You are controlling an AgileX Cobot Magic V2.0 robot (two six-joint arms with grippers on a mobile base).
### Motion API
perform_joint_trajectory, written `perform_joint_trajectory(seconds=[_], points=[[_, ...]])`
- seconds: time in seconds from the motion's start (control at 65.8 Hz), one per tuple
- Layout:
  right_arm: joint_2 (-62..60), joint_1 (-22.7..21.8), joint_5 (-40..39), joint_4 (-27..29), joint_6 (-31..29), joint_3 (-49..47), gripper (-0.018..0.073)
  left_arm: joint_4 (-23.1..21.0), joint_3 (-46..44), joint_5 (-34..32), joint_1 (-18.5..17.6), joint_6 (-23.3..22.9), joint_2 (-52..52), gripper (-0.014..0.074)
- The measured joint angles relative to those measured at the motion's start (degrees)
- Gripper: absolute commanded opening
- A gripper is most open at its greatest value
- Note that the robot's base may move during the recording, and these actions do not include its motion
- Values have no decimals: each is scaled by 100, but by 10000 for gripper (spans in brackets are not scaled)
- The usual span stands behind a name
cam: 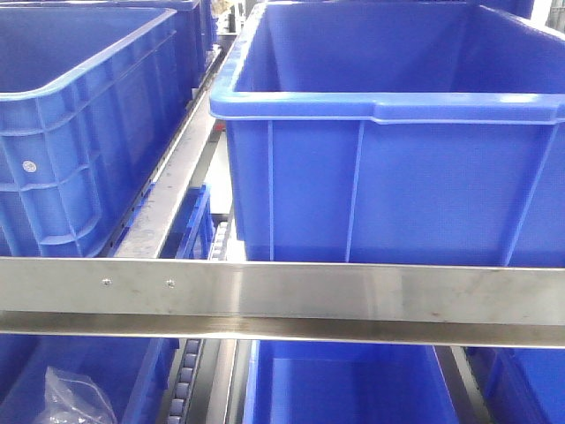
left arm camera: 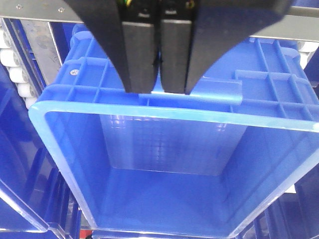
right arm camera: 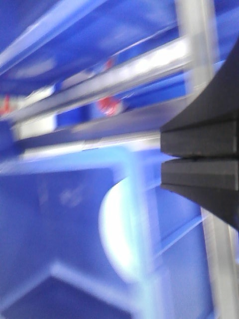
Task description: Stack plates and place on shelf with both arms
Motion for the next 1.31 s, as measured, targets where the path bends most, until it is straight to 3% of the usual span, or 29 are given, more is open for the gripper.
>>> perform_joint_trajectory(seconds=[0.699, 0.867, 1.186, 1.307], points=[[-46, -13, 13, 0, 0, 98, 56, 0, 0, 0, 0, 0, 0, 83], [-677, -13, 84, 0, 0, 158, 56, 0, 0, -11, 0, 0, 0, 83], [-1898, -13, -431, 0, 0, 1612, 56, 0, 0, -11, 0, 0, 0, 83], [-1976, -13, -524, 0, 0, 1698, 56, 0, 0, -11, 0, 0, 0, 83]])
